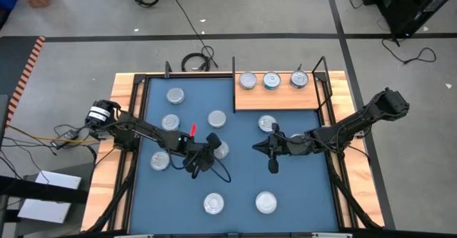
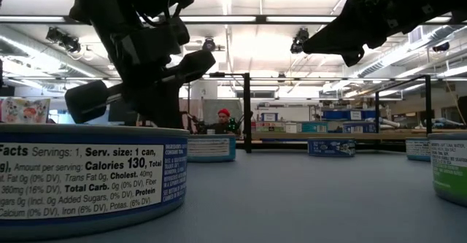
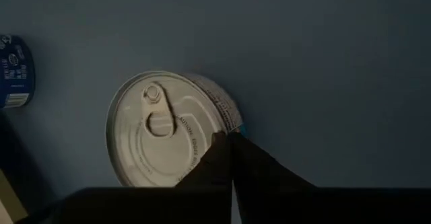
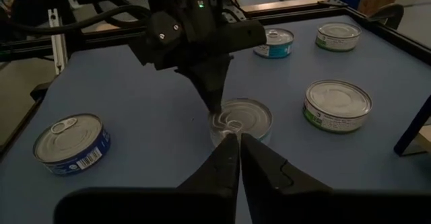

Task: Stack canned seafood by type on shelf
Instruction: Stack the bottom left yellow and blue tuna can onto the other yellow and blue tuna can on the shelf

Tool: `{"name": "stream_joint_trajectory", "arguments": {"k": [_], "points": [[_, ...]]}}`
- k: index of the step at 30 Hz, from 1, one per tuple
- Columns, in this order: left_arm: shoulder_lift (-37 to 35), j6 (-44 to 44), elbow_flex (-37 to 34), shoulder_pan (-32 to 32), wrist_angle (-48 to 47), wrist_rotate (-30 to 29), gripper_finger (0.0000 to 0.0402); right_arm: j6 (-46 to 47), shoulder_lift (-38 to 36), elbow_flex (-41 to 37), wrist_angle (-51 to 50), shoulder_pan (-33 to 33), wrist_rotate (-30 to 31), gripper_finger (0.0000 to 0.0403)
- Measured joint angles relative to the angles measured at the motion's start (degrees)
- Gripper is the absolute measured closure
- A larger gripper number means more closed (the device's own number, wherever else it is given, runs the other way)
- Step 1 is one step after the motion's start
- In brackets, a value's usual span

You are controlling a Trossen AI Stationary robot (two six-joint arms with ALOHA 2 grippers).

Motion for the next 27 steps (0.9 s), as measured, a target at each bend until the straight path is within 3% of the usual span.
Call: {"name": "stream_joint_trajectory", "arguments": {"k": [5, 13, 27], "points": [[-0.1, -0.5, 0.5, 0.0, -0.9, 0.5, 0.0399, 0.1, 0.0, 0.0, 0.1, 0.0, 0.0, 0.0373], [-0.7, -5.6, 2.9, 0.8, -4.0, 6.4, 0.04, -1.6, 1.3, 0.3, -0.3, 0.5, 2.9, 0.0341], [-2.6, -10.6, 3.3, 4.4, -4.2, 11.6, 0.0401, -14.2, 26.0, 17.0, -2.1, 2.6, 10.3, 0.0211]]}}
